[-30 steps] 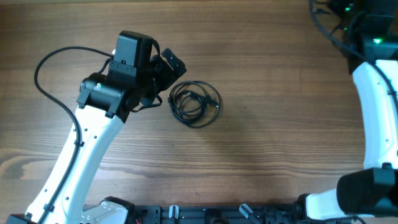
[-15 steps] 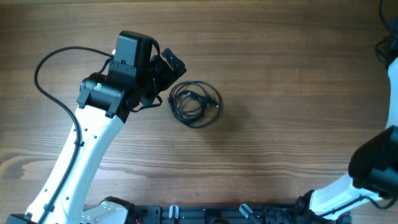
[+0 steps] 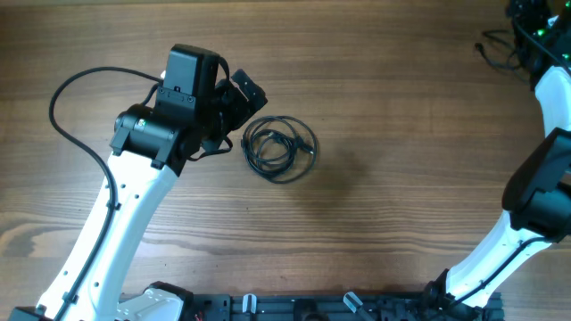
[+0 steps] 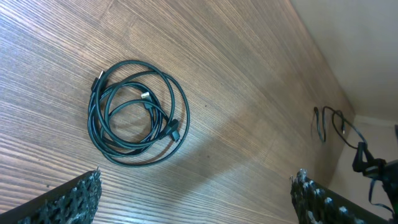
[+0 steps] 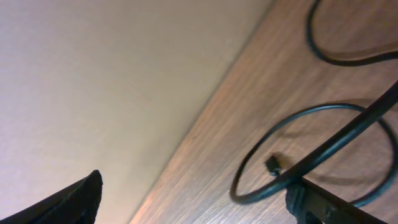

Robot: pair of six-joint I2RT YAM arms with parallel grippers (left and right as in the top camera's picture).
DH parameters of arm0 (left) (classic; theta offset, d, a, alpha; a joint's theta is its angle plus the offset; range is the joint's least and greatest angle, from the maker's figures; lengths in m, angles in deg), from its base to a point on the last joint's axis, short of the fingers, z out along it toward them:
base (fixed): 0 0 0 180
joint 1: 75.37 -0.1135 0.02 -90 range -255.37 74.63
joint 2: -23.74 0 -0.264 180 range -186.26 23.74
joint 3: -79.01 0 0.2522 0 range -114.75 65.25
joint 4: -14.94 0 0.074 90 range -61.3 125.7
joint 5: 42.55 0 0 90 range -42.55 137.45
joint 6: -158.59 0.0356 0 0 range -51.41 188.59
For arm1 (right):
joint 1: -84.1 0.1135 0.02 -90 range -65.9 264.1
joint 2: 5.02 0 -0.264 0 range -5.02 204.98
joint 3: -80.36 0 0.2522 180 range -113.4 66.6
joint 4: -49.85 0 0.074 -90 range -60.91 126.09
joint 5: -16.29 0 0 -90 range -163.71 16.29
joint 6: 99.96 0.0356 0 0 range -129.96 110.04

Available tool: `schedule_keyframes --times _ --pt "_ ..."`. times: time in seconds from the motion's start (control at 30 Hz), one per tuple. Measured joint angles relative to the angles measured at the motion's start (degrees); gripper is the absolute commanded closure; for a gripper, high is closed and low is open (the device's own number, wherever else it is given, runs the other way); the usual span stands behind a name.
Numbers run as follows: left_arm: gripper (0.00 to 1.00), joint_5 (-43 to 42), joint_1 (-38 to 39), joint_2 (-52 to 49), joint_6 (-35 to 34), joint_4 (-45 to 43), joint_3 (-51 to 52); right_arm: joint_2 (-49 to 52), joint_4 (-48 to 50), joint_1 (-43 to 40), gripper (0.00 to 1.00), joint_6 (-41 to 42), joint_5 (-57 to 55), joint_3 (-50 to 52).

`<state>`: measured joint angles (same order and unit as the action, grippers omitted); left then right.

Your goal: Untangle cables

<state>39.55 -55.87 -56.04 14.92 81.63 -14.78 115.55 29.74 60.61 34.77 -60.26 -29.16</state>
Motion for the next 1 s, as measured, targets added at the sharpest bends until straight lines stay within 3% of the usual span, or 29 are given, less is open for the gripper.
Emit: schedule_keyframes --times 0.17,0.4,0.53,0.87,0.97,1.0 --pt "0.00 0.0 0.0 0.0 0.0 0.0 0.0 -1.8 -8.9 -2.1 0.01 -1.8 8.7 -1.1" --pt "0.00 0.0 0.0 0.0 0.0 0.0 0.0 -1.9 -26.2 -2.7 0.00 -10.4 4.7 -1.3" --pt "0.00 0.0 0.0 0.0 0.0 0.0 0.0 -1.6 -27.0 -2.6 0.00 -12.7 -3.3 -1.0" --pt "0.00 0.0 0.0 0.0 0.0 0.0 0.0 7.5 -25.8 -2.6 0.02 -13.3 -6.3 0.3" --pt "0.00 0.0 0.0 0.0 0.0 0.0 0.0 7.9 -22.0 -2.5 0.15 -13.1 -6.2 0.4" --pt "0.00 0.0 0.0 0.0 0.0 0.0 0.0 8.2 -20.0 -2.3 0.31 -13.1 -5.8 0.4"
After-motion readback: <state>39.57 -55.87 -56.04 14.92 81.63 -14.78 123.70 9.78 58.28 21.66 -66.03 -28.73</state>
